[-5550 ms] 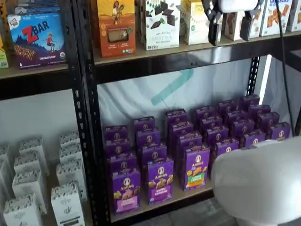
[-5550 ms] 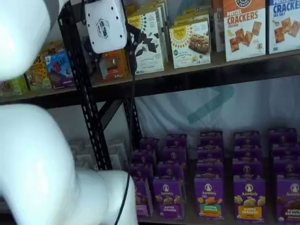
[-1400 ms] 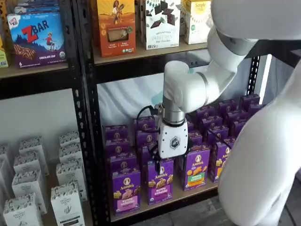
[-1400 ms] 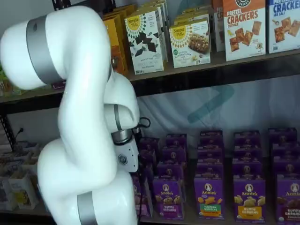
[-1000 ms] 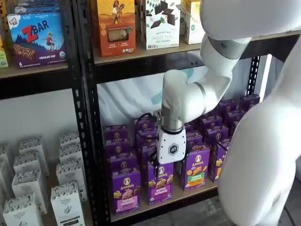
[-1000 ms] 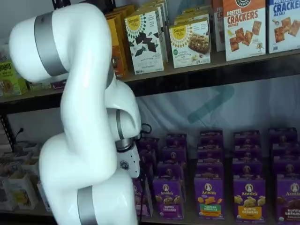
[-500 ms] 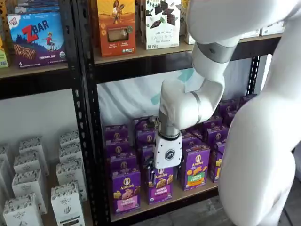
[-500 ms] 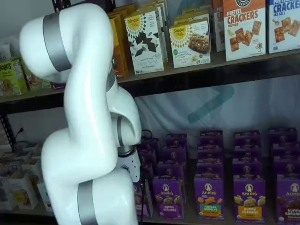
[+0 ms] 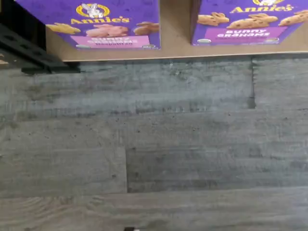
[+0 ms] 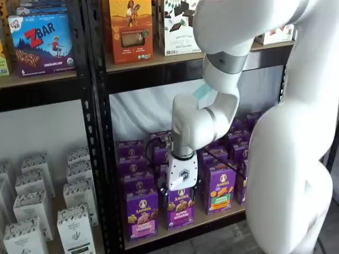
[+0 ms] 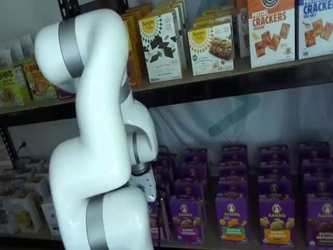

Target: Pick up the purple box with a pink patch in the middle, on the bottom shelf, the first box from the left

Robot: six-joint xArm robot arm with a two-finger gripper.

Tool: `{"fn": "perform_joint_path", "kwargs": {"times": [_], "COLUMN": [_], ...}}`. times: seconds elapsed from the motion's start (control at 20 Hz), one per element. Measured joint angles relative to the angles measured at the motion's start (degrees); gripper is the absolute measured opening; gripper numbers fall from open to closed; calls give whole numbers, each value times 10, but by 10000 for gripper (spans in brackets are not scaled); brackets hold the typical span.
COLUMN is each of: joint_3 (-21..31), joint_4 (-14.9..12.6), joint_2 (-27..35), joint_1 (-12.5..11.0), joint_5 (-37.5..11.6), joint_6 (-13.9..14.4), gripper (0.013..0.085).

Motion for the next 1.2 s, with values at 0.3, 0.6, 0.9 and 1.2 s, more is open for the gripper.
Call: {"fn": "perform_joint_path", "kwargs": {"times": [0.3,0.6,0.9,1.2], "joint_3": [-47,-75,-105,-138], "joint_4": [-3,11,-34,-48], "joint_2": [52,84,110,132], "joint_1": [10,22,28,34], "joint_5": [-2,-19,-19,-7], "joint_6": [12,10,59,79], "gripper": [850,850,850,850]}}
